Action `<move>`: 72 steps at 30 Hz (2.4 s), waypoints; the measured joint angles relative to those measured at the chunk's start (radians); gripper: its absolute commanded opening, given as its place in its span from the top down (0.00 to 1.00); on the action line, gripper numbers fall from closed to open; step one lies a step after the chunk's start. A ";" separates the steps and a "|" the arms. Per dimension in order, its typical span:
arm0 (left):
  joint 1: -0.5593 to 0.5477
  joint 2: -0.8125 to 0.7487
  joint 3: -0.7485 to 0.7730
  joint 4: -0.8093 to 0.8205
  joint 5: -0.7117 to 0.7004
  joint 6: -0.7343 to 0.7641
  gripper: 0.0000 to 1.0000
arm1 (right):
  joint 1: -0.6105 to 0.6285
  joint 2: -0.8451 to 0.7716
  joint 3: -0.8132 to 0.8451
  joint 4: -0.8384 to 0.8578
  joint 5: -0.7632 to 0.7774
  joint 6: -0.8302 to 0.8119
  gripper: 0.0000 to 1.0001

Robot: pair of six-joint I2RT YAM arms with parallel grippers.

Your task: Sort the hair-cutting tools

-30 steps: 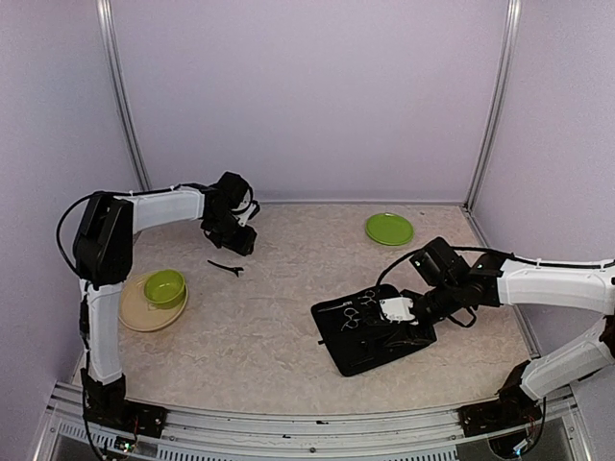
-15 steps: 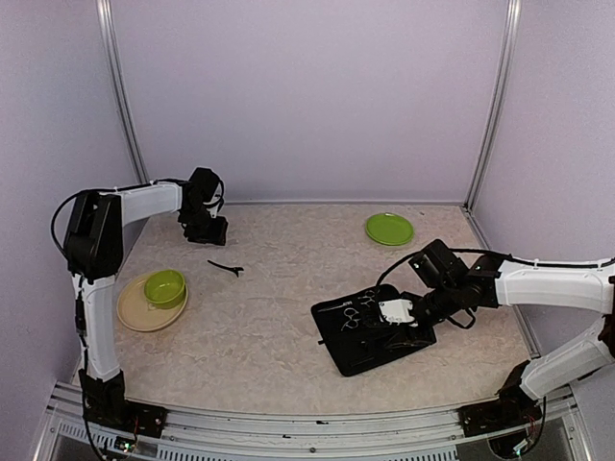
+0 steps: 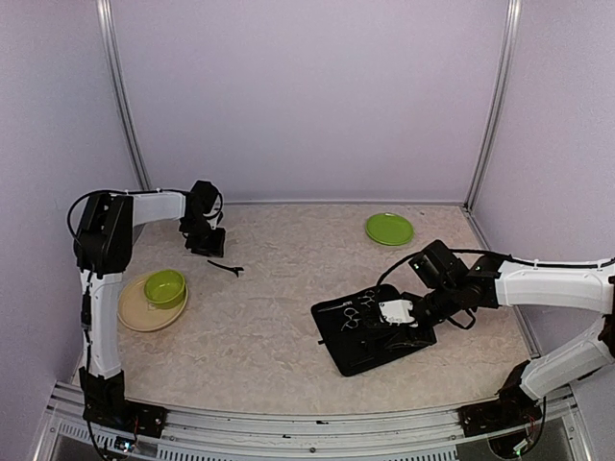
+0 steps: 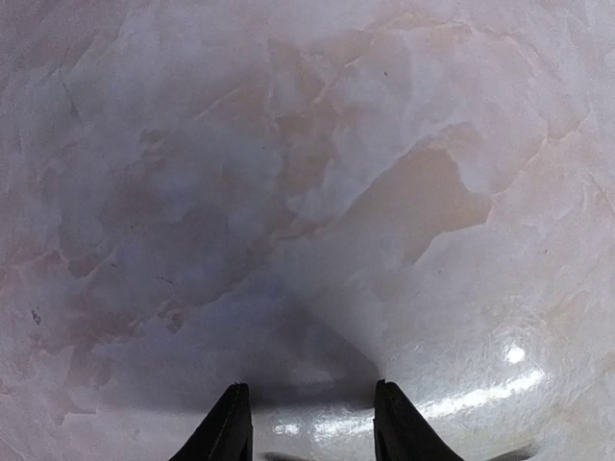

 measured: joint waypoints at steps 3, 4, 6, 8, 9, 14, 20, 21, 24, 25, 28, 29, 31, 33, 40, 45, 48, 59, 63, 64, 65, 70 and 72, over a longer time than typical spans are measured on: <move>-0.003 -0.036 -0.063 0.024 0.006 0.000 0.60 | 0.000 0.000 -0.005 0.005 0.000 0.000 0.60; -0.006 -0.045 -0.077 0.028 0.006 0.000 0.60 | 0.000 0.000 -0.007 0.006 0.000 0.000 0.60; -0.018 -0.069 -0.117 0.038 0.005 0.000 0.61 | 0.000 0.000 -0.011 0.006 -0.001 0.000 0.60; -0.045 -0.101 -0.169 0.048 0.002 -0.001 0.63 | 0.000 0.000 -0.013 0.006 -0.001 -0.001 0.60; -0.064 -0.116 -0.192 0.050 0.000 -0.002 0.64 | 0.000 0.000 -0.013 0.006 -0.002 -0.001 0.60; -0.201 -0.170 -0.274 0.053 0.010 -0.010 0.70 | 0.000 0.005 -0.013 0.005 -0.007 -0.002 0.60; -0.366 -0.204 -0.322 0.052 0.051 -0.016 0.68 | 0.000 0.028 -0.004 -0.010 -0.010 -0.004 0.61; -0.387 -0.208 -0.327 0.050 0.055 -0.019 0.64 | 0.000 0.033 0.002 -0.014 -0.010 -0.004 0.61; -0.420 -0.227 -0.343 0.039 0.070 -0.023 0.54 | 0.000 0.042 0.021 -0.023 -0.014 -0.004 0.61; -0.422 -0.235 -0.349 0.032 0.073 -0.026 0.53 | 0.000 0.044 0.026 -0.024 -0.016 -0.004 0.61; -0.411 -0.264 -0.369 0.010 0.073 -0.019 0.53 | 0.000 0.046 0.037 -0.029 -0.021 -0.004 0.61; -0.404 -0.276 -0.373 0.002 0.072 -0.014 0.53 | 0.000 0.046 0.039 -0.031 -0.023 -0.004 0.61; -0.385 -0.306 -0.375 -0.015 0.067 -0.006 0.53 | 0.000 0.047 0.040 -0.036 -0.023 -0.003 0.61; -0.371 -0.330 -0.375 -0.031 0.053 0.002 0.53 | 0.000 0.048 0.040 -0.043 -0.023 -0.003 0.61; -0.378 -0.357 -0.416 -0.096 -0.018 0.047 0.48 | 0.000 0.048 0.040 -0.052 -0.024 -0.003 0.61; -0.427 -0.352 -0.434 -0.128 -0.137 0.119 0.45 | 0.000 0.047 0.040 -0.054 -0.029 0.000 0.61; -0.442 -0.352 -0.434 -0.120 -0.177 0.160 0.45 | 0.000 0.046 0.040 -0.054 -0.031 0.001 0.61; -0.492 -0.262 -0.373 -0.069 -0.191 0.286 0.49 | 0.000 0.007 0.034 -0.052 -0.030 0.004 0.61; -0.498 -0.241 -0.344 -0.059 -0.145 0.327 0.50 | 0.000 0.002 0.026 -0.052 -0.029 0.004 0.61; -0.499 -0.234 -0.335 -0.057 -0.129 0.336 0.51 | 0.000 0.002 0.024 -0.052 -0.029 0.004 0.61; -0.500 -0.228 -0.324 -0.057 -0.111 0.343 0.52 | 0.000 0.002 0.023 -0.052 -0.029 0.004 0.61; -0.502 -0.207 -0.301 -0.057 -0.002 0.359 0.57 | 0.000 0.001 0.023 -0.052 -0.028 0.004 0.61; -0.502 -0.205 -0.299 -0.058 0.034 0.360 0.61 | 0.000 -0.001 0.021 -0.052 -0.028 0.004 0.61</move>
